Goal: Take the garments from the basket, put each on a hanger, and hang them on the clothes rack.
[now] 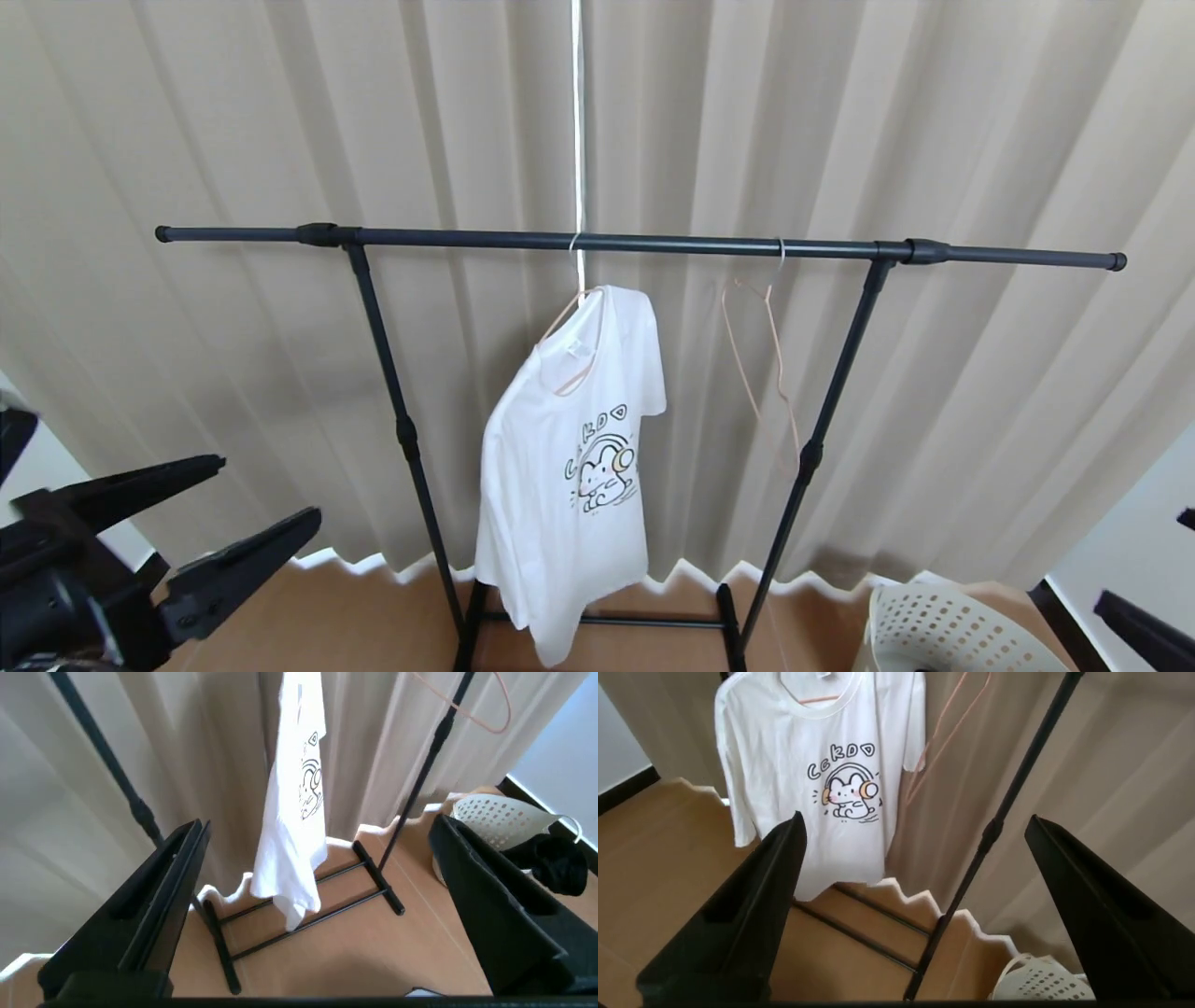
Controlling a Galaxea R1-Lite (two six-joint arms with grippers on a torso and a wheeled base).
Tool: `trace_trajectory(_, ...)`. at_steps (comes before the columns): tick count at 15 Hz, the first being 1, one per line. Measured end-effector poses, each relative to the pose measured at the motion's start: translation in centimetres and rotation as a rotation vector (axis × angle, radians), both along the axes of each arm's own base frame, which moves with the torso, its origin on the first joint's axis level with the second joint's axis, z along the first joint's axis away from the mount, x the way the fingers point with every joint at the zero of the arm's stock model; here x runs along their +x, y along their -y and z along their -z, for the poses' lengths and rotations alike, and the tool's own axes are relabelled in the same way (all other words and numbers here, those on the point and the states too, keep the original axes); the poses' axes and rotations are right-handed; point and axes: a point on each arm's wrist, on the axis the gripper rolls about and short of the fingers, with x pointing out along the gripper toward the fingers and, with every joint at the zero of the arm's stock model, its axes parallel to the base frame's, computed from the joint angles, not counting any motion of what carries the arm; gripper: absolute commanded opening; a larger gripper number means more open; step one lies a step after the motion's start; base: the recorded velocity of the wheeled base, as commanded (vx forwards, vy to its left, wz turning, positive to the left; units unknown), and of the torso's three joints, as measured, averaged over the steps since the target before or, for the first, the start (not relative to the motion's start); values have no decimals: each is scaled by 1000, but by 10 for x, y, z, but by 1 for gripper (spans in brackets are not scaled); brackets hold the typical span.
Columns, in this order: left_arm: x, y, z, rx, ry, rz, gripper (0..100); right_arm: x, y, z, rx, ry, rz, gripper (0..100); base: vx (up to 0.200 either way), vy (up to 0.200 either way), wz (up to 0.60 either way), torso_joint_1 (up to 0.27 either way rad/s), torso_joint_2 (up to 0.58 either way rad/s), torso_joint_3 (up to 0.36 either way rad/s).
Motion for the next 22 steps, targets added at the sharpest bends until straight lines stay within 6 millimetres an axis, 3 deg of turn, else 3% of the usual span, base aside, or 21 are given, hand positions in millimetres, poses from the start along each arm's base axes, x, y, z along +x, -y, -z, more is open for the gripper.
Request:
trace_trajectory(4,-44,-13,23,-9,62,-42,100,-41,7,45,0,25,78,100,0,0,0,0,0,0)
trace_trajectory(8,-73,-21,50,-17,109,-111,100,-63,8,70,3,95,185,100,0,0,0,0,0,0)
trace_trajectory(14,-94,-24,72,-29,168,-152,100,-66,10,88,-6,163,321,100,0,0,0,0,0,0)
trace_trajectory(19,-113,-25,94,-16,110,-183,100,-67,11,93,-8,154,353,100,0,0,0,0,0,0)
trace_trajectory(22,-126,-27,108,-2,118,-292,100,-67,11,93,13,156,374,100,0,0,0,0,0,0)
